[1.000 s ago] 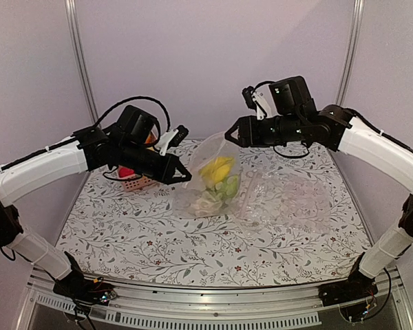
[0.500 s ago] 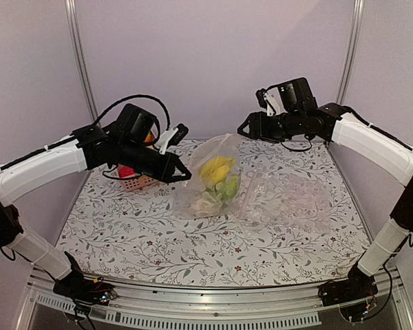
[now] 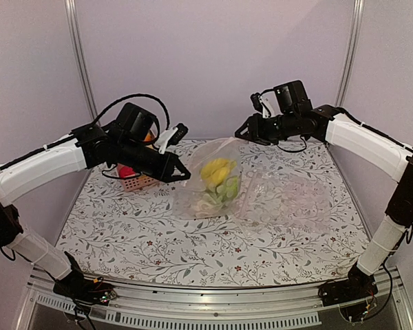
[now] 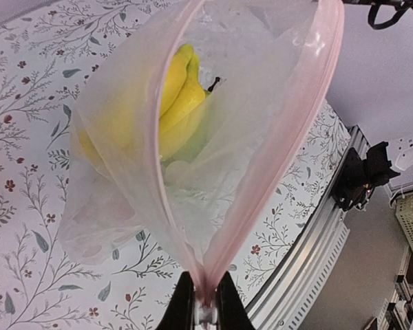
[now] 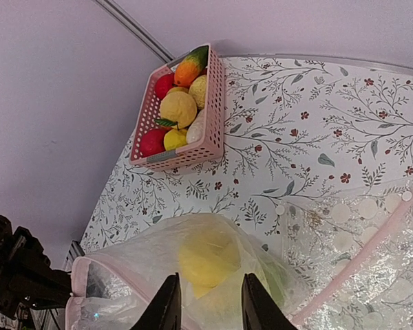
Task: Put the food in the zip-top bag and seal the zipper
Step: Adjust the zipper food storage bag at the center of the board.
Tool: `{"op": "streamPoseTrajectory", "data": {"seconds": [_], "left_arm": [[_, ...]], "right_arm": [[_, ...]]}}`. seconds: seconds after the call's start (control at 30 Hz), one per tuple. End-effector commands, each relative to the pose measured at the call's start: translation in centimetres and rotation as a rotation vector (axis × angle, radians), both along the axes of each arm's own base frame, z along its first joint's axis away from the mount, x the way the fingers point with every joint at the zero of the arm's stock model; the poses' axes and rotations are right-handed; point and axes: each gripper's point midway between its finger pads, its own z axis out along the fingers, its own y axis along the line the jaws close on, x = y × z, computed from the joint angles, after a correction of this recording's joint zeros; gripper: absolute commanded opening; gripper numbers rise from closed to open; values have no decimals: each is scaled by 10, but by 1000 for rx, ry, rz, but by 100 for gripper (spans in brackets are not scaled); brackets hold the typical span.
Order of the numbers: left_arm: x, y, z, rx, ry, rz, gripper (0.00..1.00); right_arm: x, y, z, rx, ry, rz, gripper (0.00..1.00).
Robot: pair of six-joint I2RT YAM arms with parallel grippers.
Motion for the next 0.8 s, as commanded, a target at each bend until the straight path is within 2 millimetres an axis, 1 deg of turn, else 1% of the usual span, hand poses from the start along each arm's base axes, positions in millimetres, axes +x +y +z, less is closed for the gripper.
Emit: {"op": "streamPoseTrajectory", "data": {"seconds": [0.0,0.07,0.13,0.2,0.23,0.3,0.43,0.5,0.57,0.6,0.67,0.73,0.77], "left_arm": [[-2,1,13,3,-43,-5,0],[-1,2,14,7,-47,-3,0],[-1,2,16,12,-56,-5,0],[0,2,22,11,-71,-12,0],[1,0,28,8,-86,-25,0],[2,-3,46,3,-116,-56,0],[2,-16,96,-32,-192,-147,0],[-2,-20,122,-77,-231,-189,0],[-7,-22,142,-121,-259,-218,0],[-8,-21,146,-137,-263,-225,0],[-10,-18,146,-150,-252,-237,0],[-11,-14,128,-125,-221,-241,0],[-13,-13,116,-108,-200,-249,0]], "right_arm": [[-7,7,1,50,27,35,29],[-10,6,2,61,33,40,24],[-14,7,6,78,33,52,16],[-17,7,12,99,32,58,8],[-19,7,18,110,23,62,4],[-20,7,31,127,1,62,0],[-23,4,72,162,-84,75,0],[-24,1,92,172,-130,73,0],[-28,-5,111,179,-179,64,0],[-29,-8,116,177,-198,58,0],[-33,-16,126,166,-238,38,0],[-34,-24,122,137,-246,15,0],[-34,-26,115,120,-239,6,5]]}}
